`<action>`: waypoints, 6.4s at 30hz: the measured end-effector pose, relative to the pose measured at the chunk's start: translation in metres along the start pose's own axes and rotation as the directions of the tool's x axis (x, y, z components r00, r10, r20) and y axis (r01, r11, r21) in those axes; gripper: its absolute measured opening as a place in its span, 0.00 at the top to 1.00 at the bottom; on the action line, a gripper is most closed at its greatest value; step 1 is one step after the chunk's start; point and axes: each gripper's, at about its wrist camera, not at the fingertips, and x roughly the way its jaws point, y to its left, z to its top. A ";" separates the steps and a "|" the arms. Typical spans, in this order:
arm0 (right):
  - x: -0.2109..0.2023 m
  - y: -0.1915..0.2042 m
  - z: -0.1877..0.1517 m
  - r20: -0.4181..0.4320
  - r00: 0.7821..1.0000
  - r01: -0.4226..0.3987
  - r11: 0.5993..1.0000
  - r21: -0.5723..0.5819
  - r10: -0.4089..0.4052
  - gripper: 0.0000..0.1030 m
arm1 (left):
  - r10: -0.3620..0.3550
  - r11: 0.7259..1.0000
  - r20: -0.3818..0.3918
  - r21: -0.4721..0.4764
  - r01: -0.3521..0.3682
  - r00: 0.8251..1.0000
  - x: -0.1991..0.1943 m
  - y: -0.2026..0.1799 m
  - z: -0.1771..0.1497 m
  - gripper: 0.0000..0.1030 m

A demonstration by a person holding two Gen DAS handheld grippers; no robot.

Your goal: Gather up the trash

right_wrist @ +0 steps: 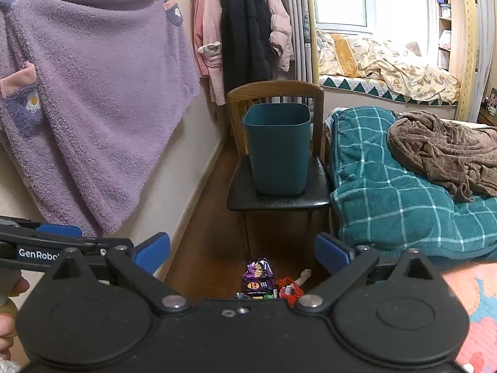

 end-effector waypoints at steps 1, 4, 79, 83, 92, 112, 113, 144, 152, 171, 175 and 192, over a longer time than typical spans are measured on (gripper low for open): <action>0.000 0.000 0.000 0.000 1.000 0.001 1.000 -0.001 -0.001 0.04 | -0.001 1.000 0.001 0.000 0.001 1.000 0.000 0.000 0.000 0.10; -0.002 -0.001 0.000 0.007 1.000 0.002 1.000 0.000 -0.002 0.04 | -0.002 1.000 0.002 0.001 0.002 1.000 0.000 0.001 0.000 0.10; 0.079 -0.115 0.033 0.032 0.995 -0.097 0.995 -0.026 0.098 0.05 | 0.091 0.989 -0.015 -0.114 -0.092 0.996 0.111 -0.031 0.052 0.10; 0.121 -0.134 0.026 -0.037 0.986 -0.165 0.985 -0.045 0.164 0.06 | 0.158 0.971 -0.055 -0.173 -0.165 0.986 0.150 -0.029 0.048 0.10; 0.228 -0.136 -0.018 -0.195 0.966 -0.198 0.973 -0.121 0.172 0.07 | 0.176 0.965 -0.265 -0.145 -0.219 0.948 0.279 0.008 0.001 0.10; 0.567 -0.185 -0.281 -0.530 0.847 0.147 0.949 0.278 0.024 0.18 | 0.102 0.933 -0.684 -0.186 -0.308 0.722 0.663 0.108 -0.255 0.10; 0.584 -0.190 -0.297 -0.554 0.832 0.159 0.942 0.294 0.033 0.18 | 0.089 0.926 -0.693 -0.207 -0.316 0.715 0.677 0.111 -0.265 0.10; 0.737 -0.224 -0.455 -0.653 0.719 0.234 0.801 0.551 0.238 0.72 | -0.175 0.760 -0.753 -0.513 -0.399 0.634 0.821 0.139 -0.384 0.59; 0.701 -0.216 -0.437 -0.634 0.740 0.180 0.842 0.508 0.224 0.86 | -0.123 0.818 -0.768 -0.437 -0.374 0.628 0.789 0.136 -0.362 0.62; 0.494 -0.176 -0.216 -0.471 0.867 0.026 0.929 0.370 0.164 0.87 | -0.006 0.957 -0.631 -0.228 -0.177 0.776 0.543 0.150 -0.144 0.62; 0.450 -0.163 -0.158 -0.403 0.902 -0.011 0.942 0.335 0.154 0.87 | -0.001 0.975 -0.550 -0.187 -0.122 0.835 0.492 0.149 -0.080 0.62; 0.300 -0.087 0.063 -0.086 0.993 -0.072 0.989 0.132 0.084 0.87 | -0.117 0.993 -0.191 -0.041 0.111 0.975 0.299 0.124 0.147 0.62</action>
